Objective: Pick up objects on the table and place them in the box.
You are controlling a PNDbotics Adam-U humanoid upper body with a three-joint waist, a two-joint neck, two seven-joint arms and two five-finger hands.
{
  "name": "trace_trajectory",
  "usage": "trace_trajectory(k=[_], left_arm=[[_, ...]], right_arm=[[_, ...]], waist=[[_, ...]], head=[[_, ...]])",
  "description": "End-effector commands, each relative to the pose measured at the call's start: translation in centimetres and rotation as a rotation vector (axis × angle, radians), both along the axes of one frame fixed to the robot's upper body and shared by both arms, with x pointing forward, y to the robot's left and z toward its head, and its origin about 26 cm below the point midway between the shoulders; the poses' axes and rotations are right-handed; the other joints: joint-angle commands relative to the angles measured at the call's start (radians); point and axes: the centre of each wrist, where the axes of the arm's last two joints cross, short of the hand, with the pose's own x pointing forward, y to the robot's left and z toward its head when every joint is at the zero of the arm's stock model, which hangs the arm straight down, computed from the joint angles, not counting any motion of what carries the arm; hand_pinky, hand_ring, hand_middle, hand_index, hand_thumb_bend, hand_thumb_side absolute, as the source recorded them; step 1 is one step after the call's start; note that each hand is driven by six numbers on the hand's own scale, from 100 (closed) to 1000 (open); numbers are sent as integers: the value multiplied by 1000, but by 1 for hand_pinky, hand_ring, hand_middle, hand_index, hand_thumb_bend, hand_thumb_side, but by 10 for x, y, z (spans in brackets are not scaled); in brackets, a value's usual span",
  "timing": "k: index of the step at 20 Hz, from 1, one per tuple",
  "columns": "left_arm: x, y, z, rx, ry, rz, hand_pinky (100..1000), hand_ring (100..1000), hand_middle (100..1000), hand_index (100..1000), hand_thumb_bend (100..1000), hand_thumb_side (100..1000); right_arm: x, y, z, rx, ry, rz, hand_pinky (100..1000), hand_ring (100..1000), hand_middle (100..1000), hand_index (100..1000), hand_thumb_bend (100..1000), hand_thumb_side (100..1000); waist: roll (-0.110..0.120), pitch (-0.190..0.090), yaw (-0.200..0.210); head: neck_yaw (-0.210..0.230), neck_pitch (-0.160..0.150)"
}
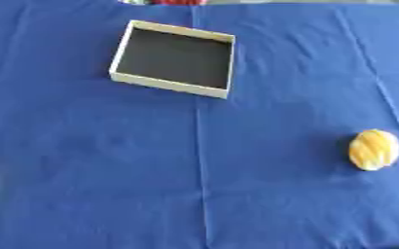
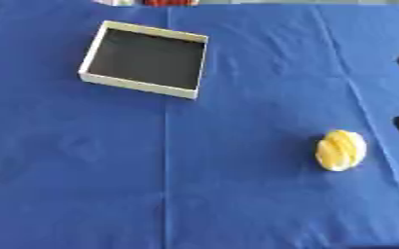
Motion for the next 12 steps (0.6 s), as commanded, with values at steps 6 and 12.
trace_trajectory(k=[6,12], left_arm=[[-4,5,9,25,-27,17,928,762,740,886,100,574],[-4,4,9,26,-25,10,928,762,739,886,100,575]], right_arm=[[1,1,8,-30,-11,12,886,920,861,952,361,100],[1,6,-2,-66,55,19,888,921,865,952,368,100]], waist=[[0,-19,-2],[2,-20,2]], head=[[-1,11],[-9,6]])
